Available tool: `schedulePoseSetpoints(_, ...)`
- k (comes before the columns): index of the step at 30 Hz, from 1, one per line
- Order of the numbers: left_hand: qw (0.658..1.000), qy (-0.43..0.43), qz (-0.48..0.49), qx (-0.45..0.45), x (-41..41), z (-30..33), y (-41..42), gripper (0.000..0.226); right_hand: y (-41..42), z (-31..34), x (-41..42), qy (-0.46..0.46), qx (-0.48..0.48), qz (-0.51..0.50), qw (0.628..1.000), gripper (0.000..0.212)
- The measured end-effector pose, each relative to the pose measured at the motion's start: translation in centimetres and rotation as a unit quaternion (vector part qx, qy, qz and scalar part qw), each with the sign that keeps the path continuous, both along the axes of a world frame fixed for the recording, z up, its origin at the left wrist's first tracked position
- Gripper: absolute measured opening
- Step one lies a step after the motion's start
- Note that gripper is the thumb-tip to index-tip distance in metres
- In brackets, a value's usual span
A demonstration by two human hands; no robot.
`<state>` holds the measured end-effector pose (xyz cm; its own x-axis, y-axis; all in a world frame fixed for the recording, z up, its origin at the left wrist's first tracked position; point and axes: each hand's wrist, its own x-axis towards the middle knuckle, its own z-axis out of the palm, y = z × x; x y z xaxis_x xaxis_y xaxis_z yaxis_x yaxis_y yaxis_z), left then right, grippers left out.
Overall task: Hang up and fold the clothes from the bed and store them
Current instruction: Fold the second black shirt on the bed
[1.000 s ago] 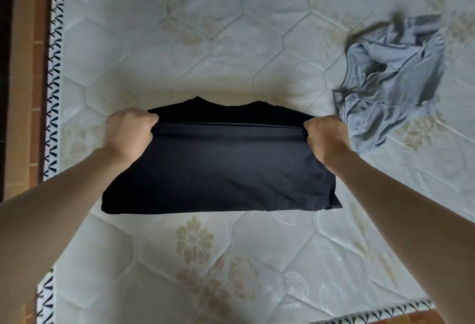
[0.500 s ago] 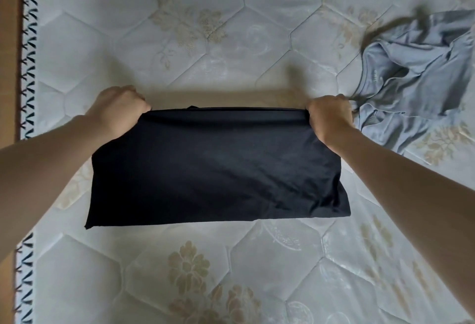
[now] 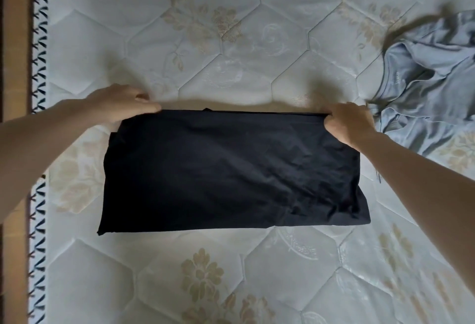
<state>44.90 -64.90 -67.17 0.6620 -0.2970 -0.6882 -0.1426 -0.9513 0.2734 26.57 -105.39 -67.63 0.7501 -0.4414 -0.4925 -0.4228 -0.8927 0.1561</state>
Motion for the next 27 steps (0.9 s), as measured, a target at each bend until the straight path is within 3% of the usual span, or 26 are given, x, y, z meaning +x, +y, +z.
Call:
schedulePoseSetpoints(3,0.993,0.082,-0.065,0.049,0.2,0.9,1.1,0.033,0.0,1.1,0.1,0.049,-0.007,0.016,0.999,0.033)
schedulePoseSetpoints(7,0.99,0.086,-0.078,0.08,0.8,0.4,2.7,0.024,0.2,2.5,0.3,0.076,-0.029,0.025,0.996,0.01)
schedulePoseSetpoints(9,0.989,0.059,-0.087,0.101,1.3,0.0,3.4,0.029,0.4,2.8,0.3,0.08,-0.042,0.033,0.995,0.008)
schedulePoseSetpoints(13,0.981,-0.049,-0.122,0.143,2.1,-1.3,5.0,0.026,0.8,2.5,0.3,0.054,-0.056,0.055,0.995,0.041)
schedulePoseSetpoints(16,0.973,-0.126,-0.101,0.167,1.1,-1.1,4.9,0.018,0.7,0.9,0.0,-0.06,-0.033,0.082,0.994,0.03)
schedulePoseSetpoints(21,0.924,-0.345,-0.162,-0.022,-2.9,-1.1,0.9,0.024,3.3,-0.1,0.2,-0.211,0.126,0.129,0.961,0.022)
schedulePoseSetpoints(27,0.891,-0.337,-0.248,-0.175,-7.0,-1.2,-6.7,0.014,7.0,-0.8,1.2,-0.25,0.214,0.165,0.93,0.021)
